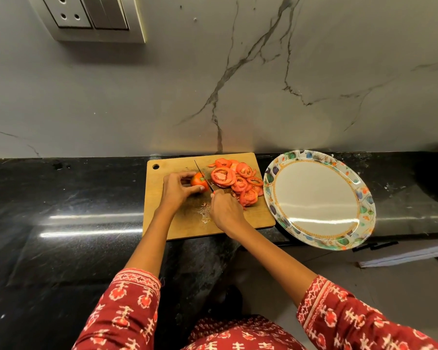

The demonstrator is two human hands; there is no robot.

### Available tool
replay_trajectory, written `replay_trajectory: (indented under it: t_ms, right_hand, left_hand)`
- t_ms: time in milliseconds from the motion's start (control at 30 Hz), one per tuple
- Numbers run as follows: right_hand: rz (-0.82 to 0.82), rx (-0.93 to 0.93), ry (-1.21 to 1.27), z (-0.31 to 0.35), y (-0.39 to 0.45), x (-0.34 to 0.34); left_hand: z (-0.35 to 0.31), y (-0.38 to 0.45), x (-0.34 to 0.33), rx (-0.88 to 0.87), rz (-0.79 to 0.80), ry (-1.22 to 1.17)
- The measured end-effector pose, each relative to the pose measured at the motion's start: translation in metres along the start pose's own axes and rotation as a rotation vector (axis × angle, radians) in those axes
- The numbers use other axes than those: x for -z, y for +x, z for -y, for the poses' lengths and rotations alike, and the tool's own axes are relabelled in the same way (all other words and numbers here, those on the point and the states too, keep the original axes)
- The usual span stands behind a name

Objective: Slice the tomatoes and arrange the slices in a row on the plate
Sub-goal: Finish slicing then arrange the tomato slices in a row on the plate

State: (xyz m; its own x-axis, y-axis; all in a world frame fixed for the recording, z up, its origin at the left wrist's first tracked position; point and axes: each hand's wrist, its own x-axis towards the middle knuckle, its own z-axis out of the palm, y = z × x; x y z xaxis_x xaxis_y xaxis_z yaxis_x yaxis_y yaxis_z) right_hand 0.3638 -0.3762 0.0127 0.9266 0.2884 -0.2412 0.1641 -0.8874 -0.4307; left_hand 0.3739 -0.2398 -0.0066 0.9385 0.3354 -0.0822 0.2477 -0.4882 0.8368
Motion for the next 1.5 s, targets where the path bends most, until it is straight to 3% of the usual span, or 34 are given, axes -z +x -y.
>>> replay_trajectory:
  t_ms: [967,1500]
  right_hand:
    - [0.113,-0.035,0.076,0.002,0.022,-0.015]
    - [0.099,-0.02,-0.051,-0.01,0.014,-0.026]
  left_hand:
    - [-0.004,0.0,0.002,0.026,-0.013,-0.014]
    - [-0.003,0.001,0.003,0.039,-0.029,-0.054]
